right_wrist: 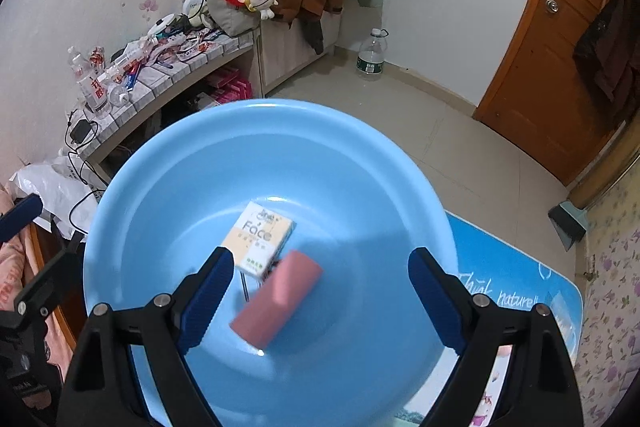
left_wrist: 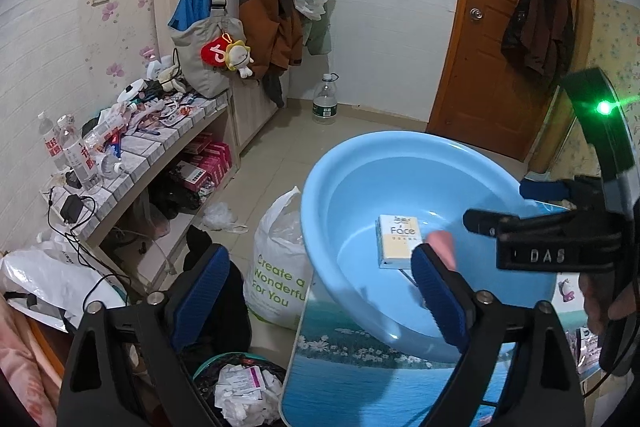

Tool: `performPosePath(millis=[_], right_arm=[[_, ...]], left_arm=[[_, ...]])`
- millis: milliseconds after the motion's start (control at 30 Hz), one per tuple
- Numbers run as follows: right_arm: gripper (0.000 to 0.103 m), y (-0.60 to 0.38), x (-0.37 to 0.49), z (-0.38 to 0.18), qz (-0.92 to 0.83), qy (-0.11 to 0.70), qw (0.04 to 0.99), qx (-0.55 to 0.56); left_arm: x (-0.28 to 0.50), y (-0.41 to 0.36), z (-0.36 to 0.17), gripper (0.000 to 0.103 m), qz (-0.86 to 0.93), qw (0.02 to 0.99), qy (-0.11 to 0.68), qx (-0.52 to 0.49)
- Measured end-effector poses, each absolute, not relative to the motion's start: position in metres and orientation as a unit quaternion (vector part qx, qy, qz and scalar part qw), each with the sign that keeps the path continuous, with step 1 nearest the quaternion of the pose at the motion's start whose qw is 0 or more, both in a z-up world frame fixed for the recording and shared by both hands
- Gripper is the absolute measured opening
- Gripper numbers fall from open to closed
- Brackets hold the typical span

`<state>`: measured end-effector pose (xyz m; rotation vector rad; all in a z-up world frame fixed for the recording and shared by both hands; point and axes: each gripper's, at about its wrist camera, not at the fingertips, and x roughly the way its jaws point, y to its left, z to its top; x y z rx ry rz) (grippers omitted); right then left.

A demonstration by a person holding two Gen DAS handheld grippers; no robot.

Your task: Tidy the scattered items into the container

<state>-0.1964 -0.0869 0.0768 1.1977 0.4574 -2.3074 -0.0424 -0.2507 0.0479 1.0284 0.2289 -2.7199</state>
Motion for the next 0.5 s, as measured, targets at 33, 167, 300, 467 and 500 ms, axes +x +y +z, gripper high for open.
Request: performPosePath(millis=[33, 167, 300, 467, 500], right_arm=[[0.090, -0.083, -0.193, 0.076, -0.847, 0.166, 0.248, 0.439], [0.090, -0.066, -0.178, 0.073, -0.852, 0.157, 0.246, 0.434], [0.102, -0.043, -0.169, 0.080, -0.867, 0.129, 0.242, 0.417], [0.103, -0.004, -0.148, 0.092, -0.884, 0.086, 0.238, 0.393], [0.103, 0.003, -0.142, 0.094, -0.886, 0.078, 0.239, 0.389]], left_arm=[[-0.042, -0.248, 0.049, 0.096, -0.927, 0.110, 0.077, 0.349], [-0.039, -0.238, 0.053, 0.098, -0.929, 0.104, 0.073, 0.347], [-0.034, -0.224, 0.060, 0.103, -0.933, 0.102, 0.062, 0.340], [-0.029, -0.199, 0.068, 0.103, -0.938, 0.091, 0.046, 0.333], [-0.027, -0.193, 0.069, 0.103, -0.938, 0.088, 0.045, 0.331]])
